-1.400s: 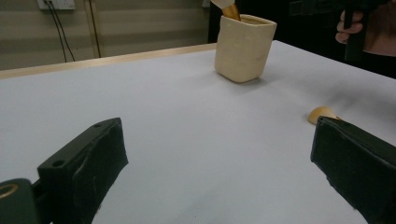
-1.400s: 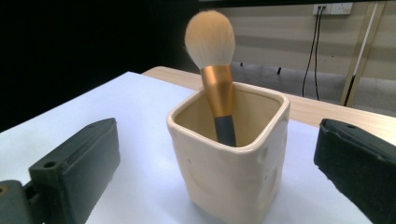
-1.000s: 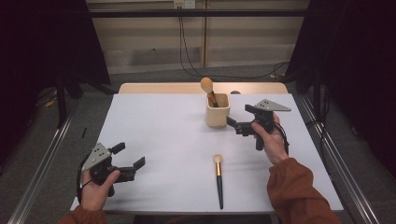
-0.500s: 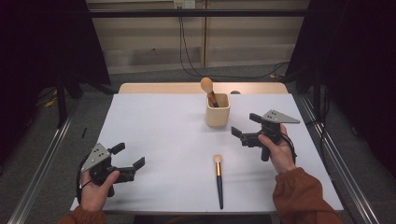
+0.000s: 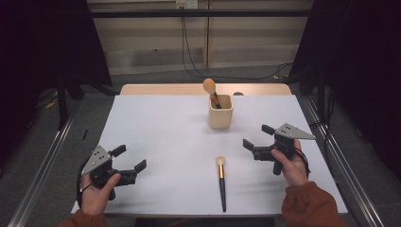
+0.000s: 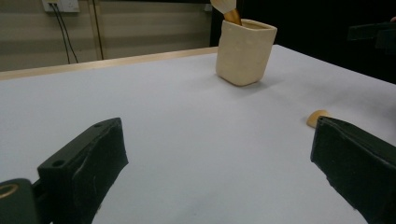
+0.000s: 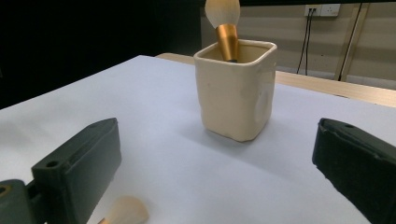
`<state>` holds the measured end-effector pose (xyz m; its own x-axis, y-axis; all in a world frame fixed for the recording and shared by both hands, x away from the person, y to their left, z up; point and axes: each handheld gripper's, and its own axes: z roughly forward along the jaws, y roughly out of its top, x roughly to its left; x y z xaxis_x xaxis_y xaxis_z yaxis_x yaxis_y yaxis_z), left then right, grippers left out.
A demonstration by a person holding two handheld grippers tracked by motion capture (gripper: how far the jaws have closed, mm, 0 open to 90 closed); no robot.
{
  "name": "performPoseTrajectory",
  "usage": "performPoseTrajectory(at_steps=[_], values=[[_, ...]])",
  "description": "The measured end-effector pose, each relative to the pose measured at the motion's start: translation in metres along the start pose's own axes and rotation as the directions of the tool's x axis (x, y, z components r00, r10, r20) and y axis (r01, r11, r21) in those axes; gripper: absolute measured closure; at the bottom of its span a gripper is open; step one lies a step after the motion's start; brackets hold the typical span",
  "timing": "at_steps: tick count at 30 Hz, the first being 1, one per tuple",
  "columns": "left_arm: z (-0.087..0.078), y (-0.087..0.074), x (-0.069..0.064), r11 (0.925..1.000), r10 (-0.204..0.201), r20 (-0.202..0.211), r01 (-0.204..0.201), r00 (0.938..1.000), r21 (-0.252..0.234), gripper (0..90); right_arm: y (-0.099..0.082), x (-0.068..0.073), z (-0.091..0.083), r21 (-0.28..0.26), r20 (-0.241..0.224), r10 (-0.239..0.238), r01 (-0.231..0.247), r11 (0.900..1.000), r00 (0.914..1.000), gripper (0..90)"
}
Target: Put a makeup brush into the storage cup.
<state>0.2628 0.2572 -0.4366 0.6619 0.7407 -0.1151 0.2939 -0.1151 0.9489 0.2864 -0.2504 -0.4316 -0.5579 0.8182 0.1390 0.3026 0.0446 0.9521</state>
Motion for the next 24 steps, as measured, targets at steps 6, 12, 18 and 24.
performPoseTrajectory(at_steps=[6,12,18,24], values=[[-0.001,-0.001,0.001,1.0,-0.008,-0.004,0.008,1.0,-0.002,3.2,-0.007,0.003,-0.012,-0.002,0.009,-0.001,0.001,1.0,1.0,1.1],[-0.006,-0.001,0.0,0.9999,-0.007,-0.014,0.006,0.9999,-0.011,3.2,-0.016,0.006,-0.025,-0.009,0.029,0.008,-0.008,0.9999,0.9995,1.1],[-0.01,-0.002,-0.002,0.9999,-0.008,-0.019,0.007,0.9998,-0.012,3.2,-0.027,0.011,-0.036,-0.001,0.041,0.005,-0.005,1.0,0.9991,1.2],[-0.014,-0.002,-0.003,0.9998,-0.01,-0.039,0.009,0.9992,-0.017,3.2,-0.037,0.013,-0.05,0.007,0.047,0.0,0.0,1.0,0.9989,1.2]])
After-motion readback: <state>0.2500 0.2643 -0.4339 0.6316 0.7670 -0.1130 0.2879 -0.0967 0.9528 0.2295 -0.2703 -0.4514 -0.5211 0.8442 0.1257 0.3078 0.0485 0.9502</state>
